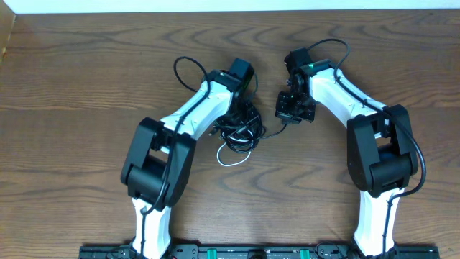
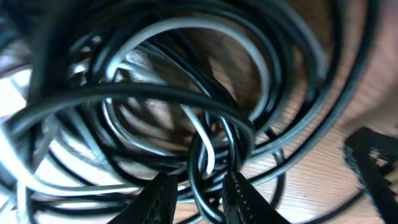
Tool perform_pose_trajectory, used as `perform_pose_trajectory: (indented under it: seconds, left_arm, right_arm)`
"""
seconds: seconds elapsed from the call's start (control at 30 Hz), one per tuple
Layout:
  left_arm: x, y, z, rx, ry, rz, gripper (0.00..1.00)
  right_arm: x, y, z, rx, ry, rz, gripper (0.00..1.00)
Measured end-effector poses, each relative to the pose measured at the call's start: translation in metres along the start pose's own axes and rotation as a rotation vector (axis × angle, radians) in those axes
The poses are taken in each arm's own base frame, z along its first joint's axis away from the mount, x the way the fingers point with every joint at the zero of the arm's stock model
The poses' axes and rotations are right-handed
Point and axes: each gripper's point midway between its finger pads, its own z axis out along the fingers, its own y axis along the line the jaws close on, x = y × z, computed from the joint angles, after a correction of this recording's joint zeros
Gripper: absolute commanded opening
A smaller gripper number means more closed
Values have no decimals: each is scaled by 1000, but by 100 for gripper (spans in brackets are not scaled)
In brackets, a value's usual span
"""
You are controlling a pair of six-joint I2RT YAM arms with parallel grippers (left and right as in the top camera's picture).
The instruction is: Untangle cables
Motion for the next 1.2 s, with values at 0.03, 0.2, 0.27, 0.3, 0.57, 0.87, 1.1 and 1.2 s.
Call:
perform_pose_trajectory:
  seconds: [0.03, 0.2, 0.27, 0.3, 0.57, 0.87, 1.1, 1.2]
  left_arm:
    - [1, 0, 2, 1, 10, -2, 21]
    - [4, -3, 3, 20, 37, -6, 19]
    - [6, -5, 3, 35, 56, -8, 19]
    - [7, -6, 2, 42, 63, -9, 18]
    - [13, -11, 0, 79, 116, -17, 19]
    - [13, -10, 0, 72, 111, -20, 19]
    - [5, -5, 1, 39, 67, -121, 19]
    - [6, -4, 3, 30, 60, -162, 19]
  right_arm:
    - [0, 0, 0, 0, 0, 0, 1]
    - [0, 0, 0, 0, -1, 0, 1]
    - [0, 0, 0, 0, -1, 1, 1]
    - [0, 0, 0, 0, -1, 0, 1]
    - [-1, 0, 0, -1, -3, 0, 1]
    - [-1, 0, 0, -2, -3, -1, 1]
    - [-1, 0, 0, -2, -3, -1, 1]
    - [-1, 0, 0, -2, -3, 0, 1]
